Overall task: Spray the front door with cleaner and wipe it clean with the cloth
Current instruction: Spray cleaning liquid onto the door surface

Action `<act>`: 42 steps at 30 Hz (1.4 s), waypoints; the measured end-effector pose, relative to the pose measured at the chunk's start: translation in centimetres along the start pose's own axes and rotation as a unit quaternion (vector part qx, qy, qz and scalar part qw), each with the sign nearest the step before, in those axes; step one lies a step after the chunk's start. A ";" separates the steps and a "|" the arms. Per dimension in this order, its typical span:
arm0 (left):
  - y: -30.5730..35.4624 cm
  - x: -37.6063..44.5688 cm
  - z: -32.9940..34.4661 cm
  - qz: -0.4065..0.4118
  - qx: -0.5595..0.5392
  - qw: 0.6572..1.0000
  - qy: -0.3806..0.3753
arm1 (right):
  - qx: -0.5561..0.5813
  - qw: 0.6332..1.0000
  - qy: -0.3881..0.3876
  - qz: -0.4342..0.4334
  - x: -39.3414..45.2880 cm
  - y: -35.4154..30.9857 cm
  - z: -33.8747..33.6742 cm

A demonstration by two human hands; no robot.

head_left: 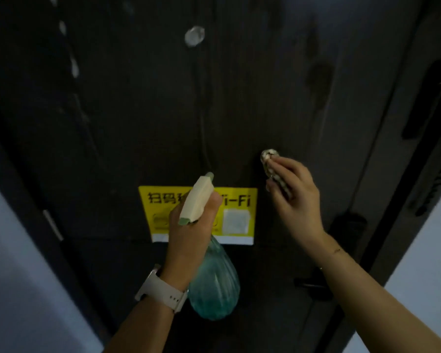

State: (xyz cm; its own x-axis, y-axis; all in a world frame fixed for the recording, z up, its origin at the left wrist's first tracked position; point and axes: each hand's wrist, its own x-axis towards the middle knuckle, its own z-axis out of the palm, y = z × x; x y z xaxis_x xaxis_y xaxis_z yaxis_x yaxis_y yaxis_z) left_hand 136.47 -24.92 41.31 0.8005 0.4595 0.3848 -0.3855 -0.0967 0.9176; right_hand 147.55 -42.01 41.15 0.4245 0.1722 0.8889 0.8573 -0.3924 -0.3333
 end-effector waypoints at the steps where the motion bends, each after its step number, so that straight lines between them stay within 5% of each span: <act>1: -1.0 -0.5 -2.2 -0.018 -0.001 1.000 0.009 | 0.007 1.000 -0.024 -0.001 -0.9 -0.8 2.1; 7: -7.6 -3.5 -14.1 -0.180 -0.011 0.981 0.078 | 0.023 0.988 -0.150 -0.006 -5.8 -4.6 14.4; 13: -17.7 -5.1 -24.2 -0.273 0.042 0.959 0.065 | -0.005 0.978 -0.207 0.040 -12.3 -6.3 22.8; 22: -30.2 -4.8 -30.2 -0.414 0.104 0.903 0.046 | -0.058 0.970 -0.207 0.111 -17.2 -6.5 29.0; 30: -33.3 -5.9 -32.3 -0.396 0.206 0.894 -0.034 | -0.073 0.973 -0.188 0.109 -18.0 -6.4 29.5; 35: -33.7 -6.8 -32.1 -0.313 0.192 0.927 -0.075 | -0.071 0.973 -0.180 0.127 -18.4 -6.2 29.8; 42: -34.6 -6.8 -31.6 -0.340 0.202 0.916 -0.071 | -0.092 0.971 -0.192 0.111 -18.4 -6.0 29.7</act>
State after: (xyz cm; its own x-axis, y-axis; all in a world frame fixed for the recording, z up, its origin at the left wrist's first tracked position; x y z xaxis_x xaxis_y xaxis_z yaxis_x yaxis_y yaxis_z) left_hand 129.89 3.17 3.77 0.8552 0.4181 -0.3063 0.4024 -0.1631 0.9008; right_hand 143.25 -16.00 17.43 0.6997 0.3755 0.6078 0.6815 -0.6062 -0.4099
